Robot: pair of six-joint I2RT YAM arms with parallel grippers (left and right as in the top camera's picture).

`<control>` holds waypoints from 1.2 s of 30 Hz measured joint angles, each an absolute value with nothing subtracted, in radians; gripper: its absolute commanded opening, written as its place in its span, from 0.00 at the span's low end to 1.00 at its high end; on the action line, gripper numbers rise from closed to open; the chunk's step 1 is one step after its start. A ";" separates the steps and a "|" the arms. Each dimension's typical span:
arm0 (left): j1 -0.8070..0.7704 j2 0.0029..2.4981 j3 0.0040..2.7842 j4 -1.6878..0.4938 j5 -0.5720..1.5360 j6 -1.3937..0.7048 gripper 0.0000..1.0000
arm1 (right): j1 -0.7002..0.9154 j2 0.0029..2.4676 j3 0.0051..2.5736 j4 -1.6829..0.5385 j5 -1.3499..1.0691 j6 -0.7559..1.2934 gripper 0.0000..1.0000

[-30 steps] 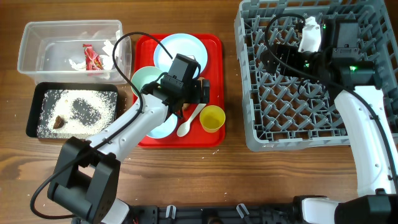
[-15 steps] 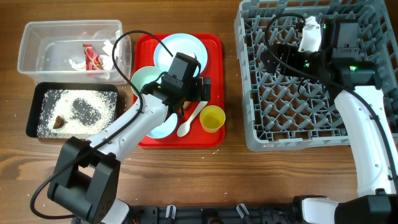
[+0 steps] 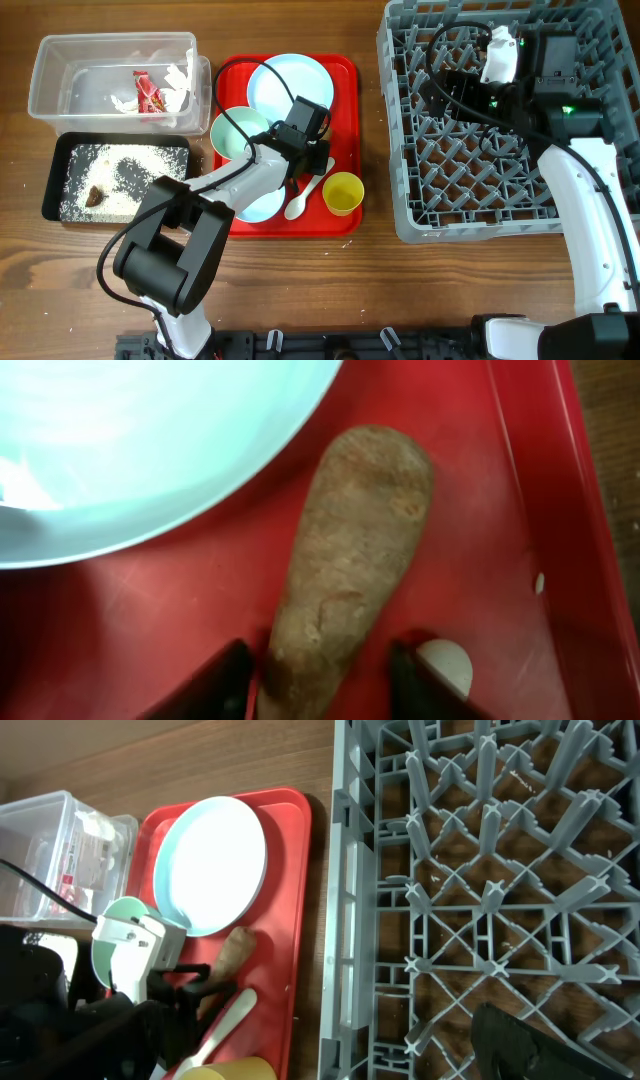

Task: Sort waste into correct bins and load items into the dishwasher rack
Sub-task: 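Drop the carrot scrap onto the black tray with the left gripper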

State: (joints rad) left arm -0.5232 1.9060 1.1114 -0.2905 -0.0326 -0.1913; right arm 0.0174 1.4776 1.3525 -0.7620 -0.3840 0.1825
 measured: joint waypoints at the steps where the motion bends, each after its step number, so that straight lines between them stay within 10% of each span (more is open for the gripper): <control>1: -0.523 1.906 1.111 -0.290 -0.031 -0.179 0.08 | 0.017 1.478 1.353 -0.762 -0.384 0.183 1.00; 15: -0.505 1.503 1.228 -0.468 -0.038 -0.254 0.04 | 0.017 1.478 1.353 -0.761 -0.381 0.183 1.00; 20: -0.102 1.298 1.246 -0.925 -0.365 -0.720 0.04 | 0.017 1.478 1.353 -0.762 -0.381 0.183 1.00; 27: 0.298 1.529 1.041 -0.730 -0.406 -1.116 0.04 | 0.017 1.478 1.353 -0.762 -0.381 0.183 1.00; 31: 0.308 1.720 1.036 -0.612 -0.396 -1.147 0.47 | 0.017 1.478 1.353 -0.765 -0.381 0.183 1.00; 36: 0.308 1.747 1.038 -0.595 -0.395 -1.082 0.57 | 0.017 1.478 1.353 -0.767 -0.381 0.183 1.00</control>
State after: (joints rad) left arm 0.3080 1.7470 1.0378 -0.5945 -0.3946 -1.0817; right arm 0.0174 1.4776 1.3525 -0.7666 -0.3805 0.1825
